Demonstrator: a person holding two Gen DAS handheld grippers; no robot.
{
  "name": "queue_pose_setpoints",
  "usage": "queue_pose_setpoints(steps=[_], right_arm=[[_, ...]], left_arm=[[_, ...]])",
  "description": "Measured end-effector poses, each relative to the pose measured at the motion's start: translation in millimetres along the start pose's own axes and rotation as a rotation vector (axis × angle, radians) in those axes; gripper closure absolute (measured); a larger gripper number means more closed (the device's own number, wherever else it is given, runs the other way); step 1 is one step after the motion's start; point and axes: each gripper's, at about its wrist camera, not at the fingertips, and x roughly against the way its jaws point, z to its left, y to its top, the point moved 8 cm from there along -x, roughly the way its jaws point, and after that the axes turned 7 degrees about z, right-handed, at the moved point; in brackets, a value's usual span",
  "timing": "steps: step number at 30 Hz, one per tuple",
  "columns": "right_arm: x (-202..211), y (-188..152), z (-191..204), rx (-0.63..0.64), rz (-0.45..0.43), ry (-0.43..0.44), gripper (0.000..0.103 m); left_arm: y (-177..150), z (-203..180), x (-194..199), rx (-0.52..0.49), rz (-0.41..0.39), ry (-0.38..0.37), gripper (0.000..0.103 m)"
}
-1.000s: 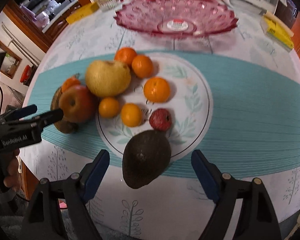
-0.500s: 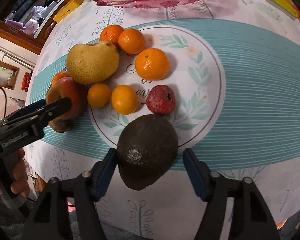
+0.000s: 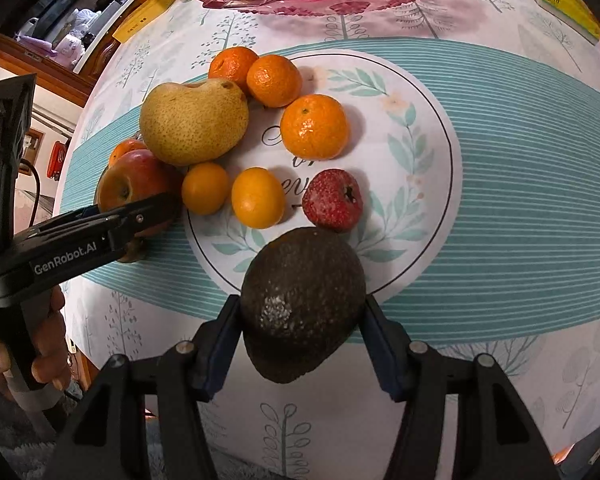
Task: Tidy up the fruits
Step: 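Grasp the avocado with the right gripper while the left gripper grasps the red apple, then lift the avocado and apple and carry both over the pink bowl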
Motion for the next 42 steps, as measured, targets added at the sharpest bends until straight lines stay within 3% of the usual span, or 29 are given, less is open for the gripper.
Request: queue_pose_setpoints(steps=[11,23,33,42], right_arm=[[17,-2,3,0.025,-0.042,-0.007,0.045],[81,11,4,0.068,-0.199,-0.004,0.045],[185,67,-4,0.115,-0.433,-0.092,0.045],[263,141,-22,0.103,-0.596,-0.212,0.045]], left_arm=[[-13,-2,33,-0.006,-0.027,0.021,0.039],[-9,-32,132,-0.06,-0.192,0.027,0.039],[40,-58,225,-0.151,-0.369,0.093,0.039],[109,-78,271,-0.195,-0.46,0.148,0.038]])
